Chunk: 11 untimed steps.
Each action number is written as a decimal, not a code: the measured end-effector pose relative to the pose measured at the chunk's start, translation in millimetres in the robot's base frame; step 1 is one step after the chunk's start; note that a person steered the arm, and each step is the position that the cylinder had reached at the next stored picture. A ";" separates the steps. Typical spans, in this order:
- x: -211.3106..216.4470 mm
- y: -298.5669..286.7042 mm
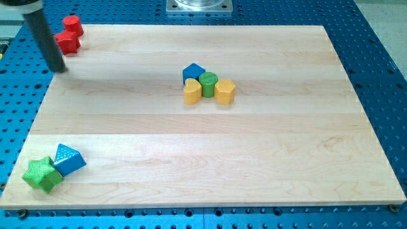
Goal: Push the red star into the triangle
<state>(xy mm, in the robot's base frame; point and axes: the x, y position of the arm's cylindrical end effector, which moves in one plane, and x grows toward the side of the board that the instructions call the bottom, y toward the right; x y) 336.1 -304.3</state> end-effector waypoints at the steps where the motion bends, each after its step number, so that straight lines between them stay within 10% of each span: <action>1: 0.0 0.0; 9: -54.9 87.3; 11: -145.0 88.4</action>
<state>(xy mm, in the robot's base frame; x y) 191.0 -215.8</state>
